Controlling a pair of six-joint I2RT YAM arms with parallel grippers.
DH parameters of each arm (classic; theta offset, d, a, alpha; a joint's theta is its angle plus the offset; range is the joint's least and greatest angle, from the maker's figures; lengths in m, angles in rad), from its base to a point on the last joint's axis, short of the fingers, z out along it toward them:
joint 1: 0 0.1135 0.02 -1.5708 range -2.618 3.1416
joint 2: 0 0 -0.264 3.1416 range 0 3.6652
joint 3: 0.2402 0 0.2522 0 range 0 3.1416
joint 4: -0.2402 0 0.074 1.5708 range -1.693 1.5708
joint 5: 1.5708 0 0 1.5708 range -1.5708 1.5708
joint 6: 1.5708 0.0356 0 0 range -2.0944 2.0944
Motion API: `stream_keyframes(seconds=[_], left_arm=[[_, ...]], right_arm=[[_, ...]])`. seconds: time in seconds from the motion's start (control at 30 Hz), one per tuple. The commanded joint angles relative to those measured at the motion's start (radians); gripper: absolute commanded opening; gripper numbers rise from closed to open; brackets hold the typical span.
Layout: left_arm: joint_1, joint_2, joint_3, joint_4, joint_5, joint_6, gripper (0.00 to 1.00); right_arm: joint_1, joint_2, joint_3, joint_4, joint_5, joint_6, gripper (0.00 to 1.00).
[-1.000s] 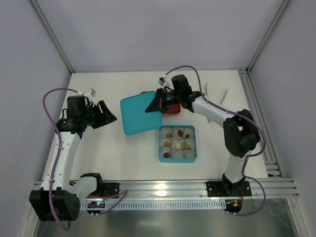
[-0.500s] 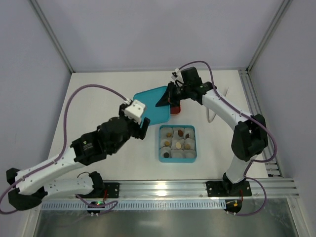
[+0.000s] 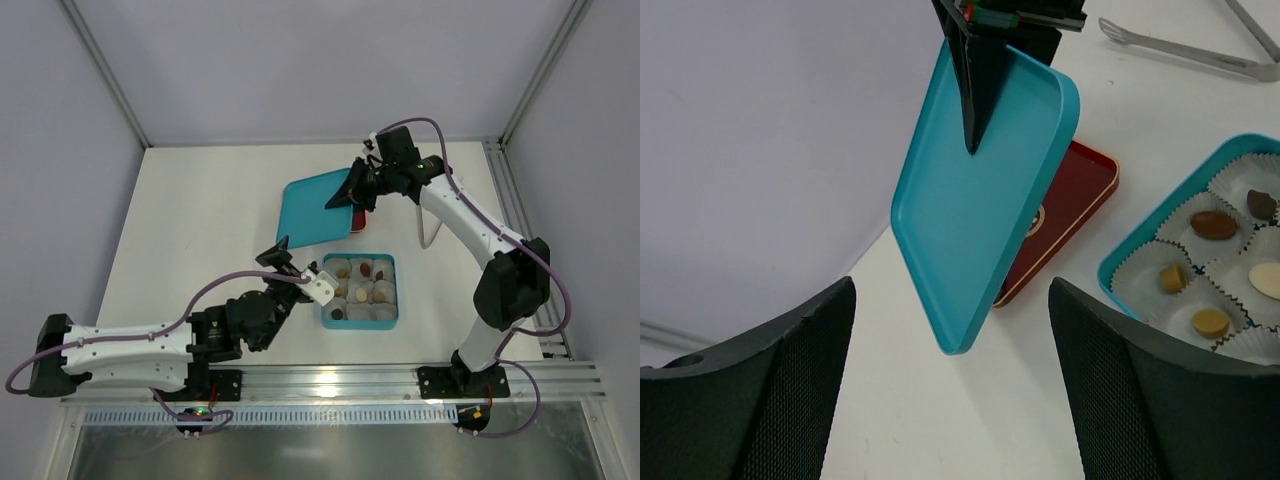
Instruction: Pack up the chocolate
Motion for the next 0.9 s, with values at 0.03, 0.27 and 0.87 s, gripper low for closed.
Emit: stream_keyframes(seconds=[0.03,0.27,0.87], left_arm=[[-0.004,-0.003,-0.027,0.246,0.043,0.152,0.77],[0.03,0.051,-0.029,0.257,0.079,0.131,0.73],[0.162,0.137,0.002,0.267,0.17,0.032,0.64]], right_arm=[[0.0,-0.084,0.064,-0.045,0.026,0.05,0.04],[0.0,-0.1,0.087,-0.097,0.041,0.091,0.04],[0.012,-0.169,0.096,-0.161,0.101,0.148,0.04]])
